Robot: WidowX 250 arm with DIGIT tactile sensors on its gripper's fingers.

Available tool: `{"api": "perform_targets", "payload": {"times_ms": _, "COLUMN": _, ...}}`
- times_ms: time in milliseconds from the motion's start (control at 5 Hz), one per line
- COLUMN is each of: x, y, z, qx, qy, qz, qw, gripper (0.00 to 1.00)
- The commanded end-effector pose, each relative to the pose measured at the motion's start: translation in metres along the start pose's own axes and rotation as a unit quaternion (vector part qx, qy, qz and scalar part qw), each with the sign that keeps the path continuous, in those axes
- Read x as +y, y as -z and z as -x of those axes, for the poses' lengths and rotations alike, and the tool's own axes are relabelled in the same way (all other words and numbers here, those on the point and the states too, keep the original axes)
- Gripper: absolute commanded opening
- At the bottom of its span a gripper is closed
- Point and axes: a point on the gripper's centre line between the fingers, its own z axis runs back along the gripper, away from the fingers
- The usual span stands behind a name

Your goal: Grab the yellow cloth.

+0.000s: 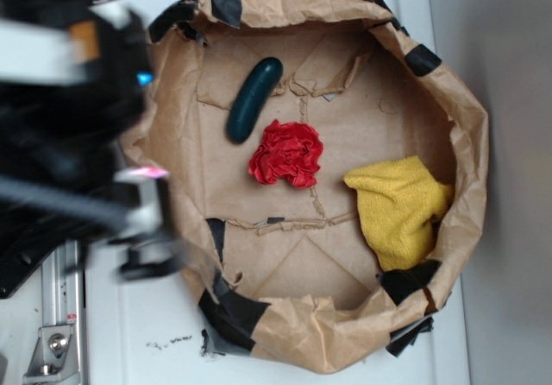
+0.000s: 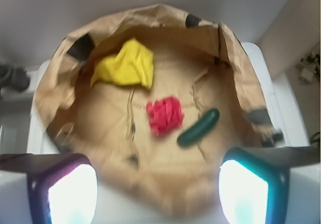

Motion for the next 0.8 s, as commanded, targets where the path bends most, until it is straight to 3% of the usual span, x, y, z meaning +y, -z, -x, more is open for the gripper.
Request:
{"api": "perform_targets", "payload": {"times_ms": 0, "x": -0.005, "y": 0.063, "z": -0.045, "qx": 0.000, "qy": 0.020, "qz": -0.006, "qw": 1.000, "gripper": 1.00}}
{"api": "perform_targets", "payload": {"times_ms": 200, "x": -0.025, "y": 0.101, "z": -0.059, "qx": -0.005, "qy": 0.066, "qz": -0.005, "qw": 0.998, "gripper": 1.00}}
{"api": "perform_targets", "payload": {"times_ms": 600, "x": -0.062, "y": 0.152, "z": -0.082, "qx": -0.034, "qy": 0.154, "qz": 0.025, "qw": 0.987, "gripper": 1.00}}
